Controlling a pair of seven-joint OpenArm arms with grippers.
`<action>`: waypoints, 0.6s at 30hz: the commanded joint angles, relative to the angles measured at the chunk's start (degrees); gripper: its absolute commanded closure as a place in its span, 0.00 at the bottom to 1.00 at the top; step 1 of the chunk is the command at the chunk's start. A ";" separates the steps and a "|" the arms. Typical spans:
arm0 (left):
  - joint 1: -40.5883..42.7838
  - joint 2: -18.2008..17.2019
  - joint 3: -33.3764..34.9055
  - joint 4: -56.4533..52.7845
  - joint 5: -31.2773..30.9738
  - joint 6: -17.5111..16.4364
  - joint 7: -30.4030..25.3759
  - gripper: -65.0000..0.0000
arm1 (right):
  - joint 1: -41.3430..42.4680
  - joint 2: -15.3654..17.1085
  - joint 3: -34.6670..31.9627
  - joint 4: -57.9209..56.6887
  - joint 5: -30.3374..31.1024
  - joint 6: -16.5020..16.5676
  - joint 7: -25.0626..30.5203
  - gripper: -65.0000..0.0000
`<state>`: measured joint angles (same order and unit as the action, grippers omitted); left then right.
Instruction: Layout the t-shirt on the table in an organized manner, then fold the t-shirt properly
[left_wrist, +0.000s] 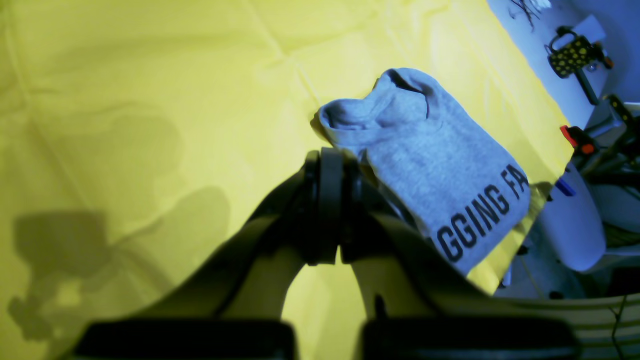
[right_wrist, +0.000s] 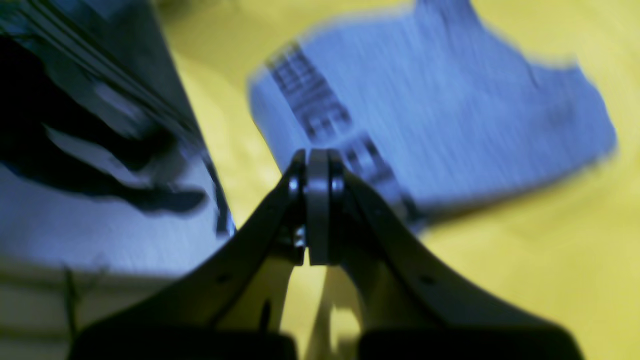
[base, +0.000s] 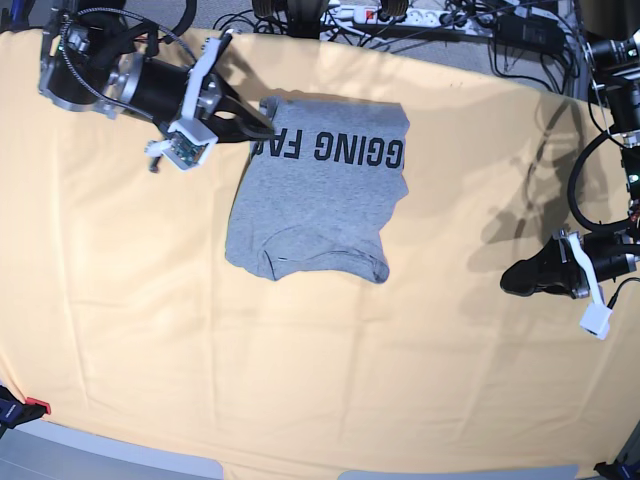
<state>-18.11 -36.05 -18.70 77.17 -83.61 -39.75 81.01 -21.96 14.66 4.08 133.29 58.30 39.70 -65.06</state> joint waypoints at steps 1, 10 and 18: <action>-1.42 -1.20 -0.46 0.90 -1.39 -0.25 -1.01 1.00 | 0.72 0.24 -1.09 -0.33 -1.01 0.30 1.55 1.00; -1.40 0.20 -0.46 0.90 -1.39 -0.25 -1.01 1.00 | 7.34 0.28 -11.32 -13.38 -10.73 0.30 2.64 1.00; -1.40 0.20 -0.46 0.90 -1.39 -0.25 -1.01 1.00 | 4.46 0.44 -11.58 -16.94 -17.90 0.30 -0.85 1.00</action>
<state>-18.09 -34.61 -18.72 77.21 -83.59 -39.75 81.03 -17.30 14.74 -7.68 115.48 40.49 39.72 -65.12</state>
